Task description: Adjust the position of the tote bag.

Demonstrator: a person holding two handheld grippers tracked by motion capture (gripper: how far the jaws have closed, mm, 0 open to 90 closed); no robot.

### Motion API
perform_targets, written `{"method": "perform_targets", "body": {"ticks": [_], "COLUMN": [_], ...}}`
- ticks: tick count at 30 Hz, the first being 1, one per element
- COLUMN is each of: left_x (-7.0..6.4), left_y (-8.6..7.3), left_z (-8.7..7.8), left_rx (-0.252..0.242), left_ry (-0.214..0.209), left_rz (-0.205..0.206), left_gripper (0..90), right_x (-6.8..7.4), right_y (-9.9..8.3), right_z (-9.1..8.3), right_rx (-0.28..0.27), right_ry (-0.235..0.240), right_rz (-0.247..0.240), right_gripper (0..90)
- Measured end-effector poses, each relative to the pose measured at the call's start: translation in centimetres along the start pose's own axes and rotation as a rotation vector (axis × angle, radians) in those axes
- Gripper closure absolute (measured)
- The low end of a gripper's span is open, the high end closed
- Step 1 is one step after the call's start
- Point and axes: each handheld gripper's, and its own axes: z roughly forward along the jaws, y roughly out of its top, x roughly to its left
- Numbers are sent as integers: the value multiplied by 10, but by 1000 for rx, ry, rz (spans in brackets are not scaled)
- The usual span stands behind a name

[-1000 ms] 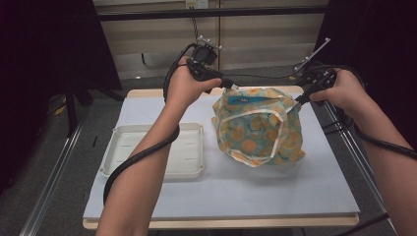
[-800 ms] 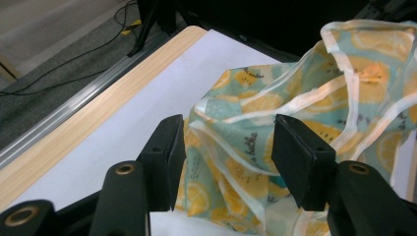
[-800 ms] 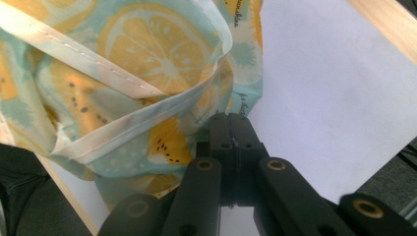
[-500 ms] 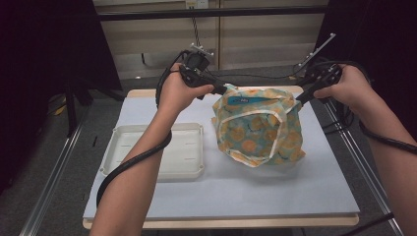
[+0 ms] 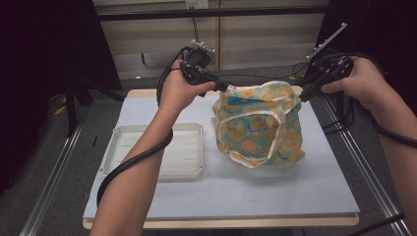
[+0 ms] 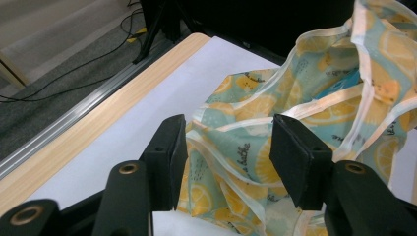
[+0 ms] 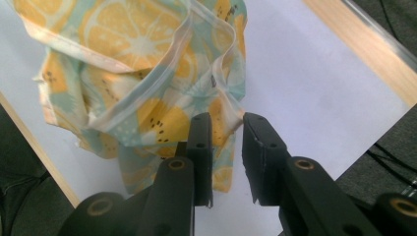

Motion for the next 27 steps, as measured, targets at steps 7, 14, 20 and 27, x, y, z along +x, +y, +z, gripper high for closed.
{"method": "perform_targets", "body": {"ticks": [7, 14, 20, 27], "left_x": [2, -2, -3, -2], "left_y": [1, 2, 2, 4], "left_z": [7, 11, 12, 2], "left_rx": [27, 37, 28, -17], "left_ry": [-13, -26, -32, -31], "left_rz": [8, 21, 11, 3], "left_gripper": [468, 473, 476, 425], "right_x": [14, 22, 20, 19], "right_y": [14, 20, 19, 19], "right_z": [-13, 0, 16, 21], "right_rx": [-11, -3, 23, 64], "right_ry": [18, 86, 130, 108], "right_rz": [-29, -52, -38, -38], "right_gripper": [668, 683, 876, 900]}}
